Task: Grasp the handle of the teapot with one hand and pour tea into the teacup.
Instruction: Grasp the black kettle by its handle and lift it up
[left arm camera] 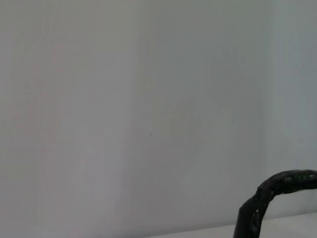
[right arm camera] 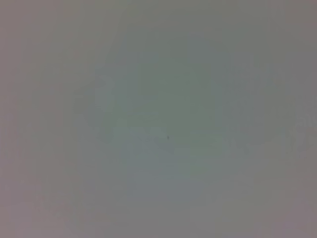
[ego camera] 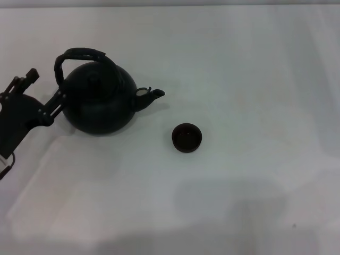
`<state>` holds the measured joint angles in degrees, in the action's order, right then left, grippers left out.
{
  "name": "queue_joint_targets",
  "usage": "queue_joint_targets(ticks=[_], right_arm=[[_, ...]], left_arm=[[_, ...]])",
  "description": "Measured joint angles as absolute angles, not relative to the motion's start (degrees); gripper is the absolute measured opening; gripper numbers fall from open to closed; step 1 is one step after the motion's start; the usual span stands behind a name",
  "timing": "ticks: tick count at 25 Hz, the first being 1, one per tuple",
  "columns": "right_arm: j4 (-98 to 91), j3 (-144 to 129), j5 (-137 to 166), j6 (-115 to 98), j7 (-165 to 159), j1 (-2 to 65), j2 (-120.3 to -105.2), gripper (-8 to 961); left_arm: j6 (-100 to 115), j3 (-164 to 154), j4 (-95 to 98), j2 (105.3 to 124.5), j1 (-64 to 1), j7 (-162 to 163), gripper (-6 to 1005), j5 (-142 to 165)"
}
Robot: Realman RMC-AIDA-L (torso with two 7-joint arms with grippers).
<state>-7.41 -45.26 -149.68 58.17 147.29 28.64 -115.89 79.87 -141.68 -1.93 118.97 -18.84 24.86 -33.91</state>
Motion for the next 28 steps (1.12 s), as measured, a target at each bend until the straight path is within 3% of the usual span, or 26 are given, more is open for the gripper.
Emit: queue_joint_targets(ticks=[6,14,20,28], right_arm=[[-7.4,-45.3,-149.6,58.2,147.3,28.6,-115.97,835],[-7.4,-45.3,-149.5,58.1,145.1,28.7,-115.93,835],[-7.4,-45.5,-149.4,58.0,144.6,28.7,-115.82,835],[-7.4,-45.8,-149.2,57.7,144.3,28.8,-115.84,835]], left_arm=[[79.1,-141.7,-1.9,118.96,-20.0,24.8,772,-34.2],[77.3,-141.2,-1.7,119.04,-20.8,24.6,668,-34.5],[75.4,-141.4,-0.9,119.0,-21.5,21.0,469,-34.4],[74.5,-141.5,0.4,119.08,-22.0,18.5,283,-34.1]])
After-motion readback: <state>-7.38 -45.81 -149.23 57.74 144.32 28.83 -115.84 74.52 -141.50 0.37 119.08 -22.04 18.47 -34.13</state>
